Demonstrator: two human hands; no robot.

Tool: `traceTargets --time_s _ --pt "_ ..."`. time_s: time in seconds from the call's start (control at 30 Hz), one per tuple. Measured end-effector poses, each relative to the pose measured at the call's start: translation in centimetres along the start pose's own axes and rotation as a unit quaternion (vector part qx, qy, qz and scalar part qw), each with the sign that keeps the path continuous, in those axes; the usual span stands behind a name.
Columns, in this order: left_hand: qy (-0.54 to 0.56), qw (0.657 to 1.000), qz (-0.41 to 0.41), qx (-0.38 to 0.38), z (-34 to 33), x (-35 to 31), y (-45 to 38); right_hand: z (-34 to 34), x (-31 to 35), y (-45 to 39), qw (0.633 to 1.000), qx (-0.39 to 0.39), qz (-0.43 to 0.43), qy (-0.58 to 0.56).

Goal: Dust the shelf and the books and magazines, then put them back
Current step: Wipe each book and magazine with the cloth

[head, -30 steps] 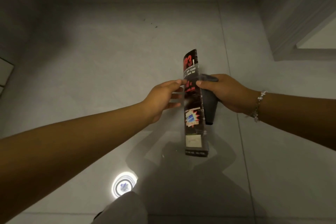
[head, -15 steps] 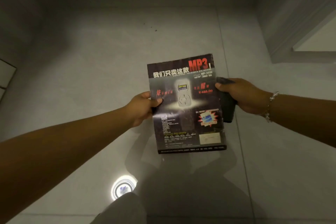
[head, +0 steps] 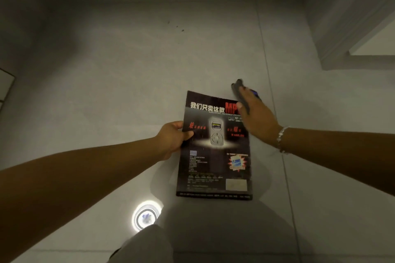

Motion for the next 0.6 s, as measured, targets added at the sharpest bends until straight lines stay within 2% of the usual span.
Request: traceTargets --time_s 0.13,0.3,0.33,0.4,0.5,0.6 --pt "-0.01 0.999 0.029 0.011 -0.6 1.8 -1.2 -6.1 -1.1 1.1 0.983 0.153 0.021 0.102" --pt "0.004 0.998 0.055 0.027 -0.5 2.5 -2.4 -10.1 -1.5 5.4 0.939 0.258 0.168 0.151" --pt "0.007 0.998 0.053 0.029 -0.5 2.6 -2.5 -9.6 -2.0 5.1 0.931 0.263 0.189 0.166" --pt "0.004 0.999 0.046 0.029 -0.5 2.8 -2.7 -7.8 -3.0 2.7 0.934 0.226 0.193 0.2" --pt "-0.015 0.999 0.038 0.031 -0.5 3.0 -2.9 -4.6 -4.2 -1.7 0.953 0.156 0.111 0.235" --pt "-0.02 0.999 0.036 0.036 -0.3 3.1 -3.3 -5.3 -3.2 -2.4 0.954 0.156 0.068 0.246"
Point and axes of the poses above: each hand's wrist, its own y-axis away from the middle knuckle, its own z-axis out of the back of the hand, x = y × z, the point moved 5 cm from there along -y, towards the middle knuckle, and after that the axes turned 14 degrees about -y, right-handed, at the moved point
